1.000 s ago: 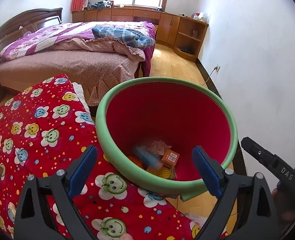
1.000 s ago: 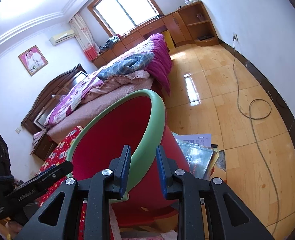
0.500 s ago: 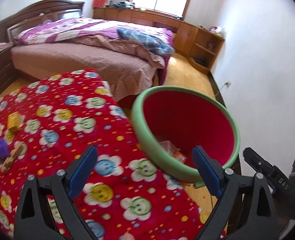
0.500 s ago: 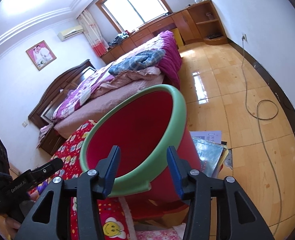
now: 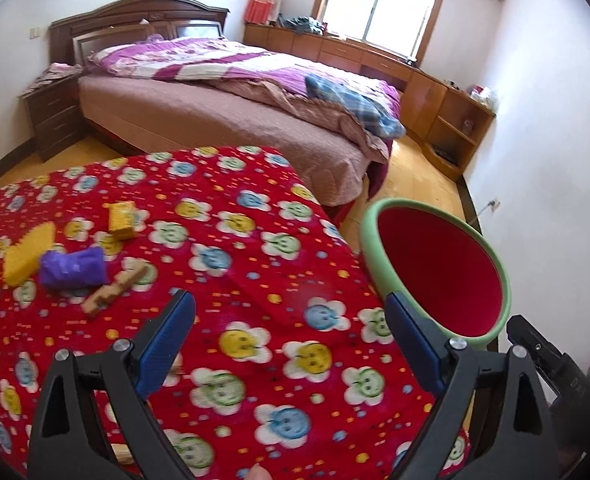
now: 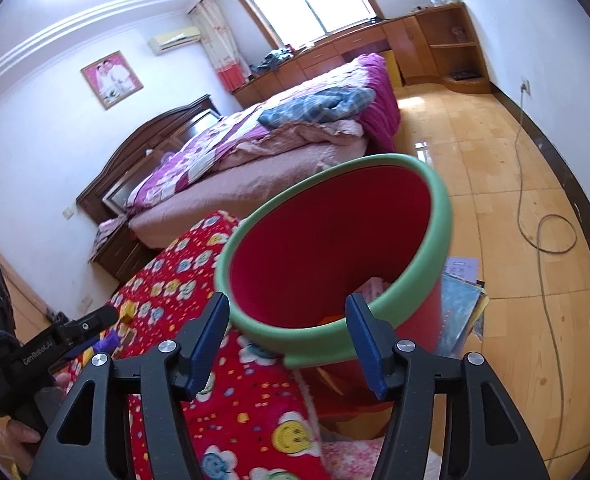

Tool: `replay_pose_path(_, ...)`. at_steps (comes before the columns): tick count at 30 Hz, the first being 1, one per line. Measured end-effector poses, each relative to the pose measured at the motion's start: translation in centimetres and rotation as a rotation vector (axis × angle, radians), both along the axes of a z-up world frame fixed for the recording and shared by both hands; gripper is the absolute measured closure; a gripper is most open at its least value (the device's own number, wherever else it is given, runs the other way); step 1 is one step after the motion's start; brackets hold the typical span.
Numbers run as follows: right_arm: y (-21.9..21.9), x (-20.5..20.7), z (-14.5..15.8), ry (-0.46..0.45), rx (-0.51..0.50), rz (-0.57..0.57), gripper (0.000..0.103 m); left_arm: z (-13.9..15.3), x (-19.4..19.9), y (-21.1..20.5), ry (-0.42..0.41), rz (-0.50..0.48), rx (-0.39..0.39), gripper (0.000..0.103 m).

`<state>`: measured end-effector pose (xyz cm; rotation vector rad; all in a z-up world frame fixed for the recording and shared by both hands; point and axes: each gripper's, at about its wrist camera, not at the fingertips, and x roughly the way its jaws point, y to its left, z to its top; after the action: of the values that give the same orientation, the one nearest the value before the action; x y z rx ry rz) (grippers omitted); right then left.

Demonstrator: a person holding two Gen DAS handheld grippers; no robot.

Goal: Collect trash
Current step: 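Move both open grippers back over the quilt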

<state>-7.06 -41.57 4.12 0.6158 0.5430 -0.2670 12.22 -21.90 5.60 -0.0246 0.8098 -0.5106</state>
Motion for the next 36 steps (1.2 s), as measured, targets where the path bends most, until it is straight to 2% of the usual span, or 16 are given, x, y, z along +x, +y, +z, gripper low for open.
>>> replay_pose_path(15,7.1,5.1,2.1,0.016,-0.056,0.186,0.04,1.9,0.8,8.7,-0.039,0.162,0.009,0.009)
replay_pose_path(23,11.0,8.5,2.8,0.032,-0.083,0.279,0.04,2.2,2.6,14.3,-0.039,0.261,0.036,0.009)
replay_pose_path(24,11.5,9.0,2.8,0.036,-0.086,0.289,0.039,2.2,2.9,14.9,-0.035,0.271,0.039,0.009)
replay_pose_path(26,12.4,10.0,2.8,0.042,-0.091,0.308,0.026,2.1,3.4,16.4,-0.037,0.296,0.05,0.009)
replay_pose_path(36,16.2,15.0,2.6,0.06,-0.144,0.388,0.026,0.8,6.3,20.5,-0.024,0.38,0.075,0.009)
